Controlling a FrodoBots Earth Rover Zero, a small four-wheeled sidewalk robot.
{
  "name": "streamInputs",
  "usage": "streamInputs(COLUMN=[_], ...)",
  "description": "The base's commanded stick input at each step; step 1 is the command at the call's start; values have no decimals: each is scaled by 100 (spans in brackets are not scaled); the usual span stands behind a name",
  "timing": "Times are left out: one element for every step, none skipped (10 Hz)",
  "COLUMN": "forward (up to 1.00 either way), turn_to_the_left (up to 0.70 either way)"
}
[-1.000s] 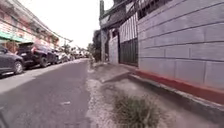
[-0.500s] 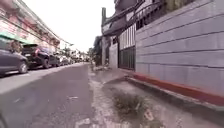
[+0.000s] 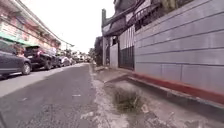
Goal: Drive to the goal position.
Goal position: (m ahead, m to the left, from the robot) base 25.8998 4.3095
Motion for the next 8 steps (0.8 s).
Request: streamInputs(forward=[0,0,0,7,70,70,70,70], turn_to_the_left=[0,0,0,0,35,35,35,35])
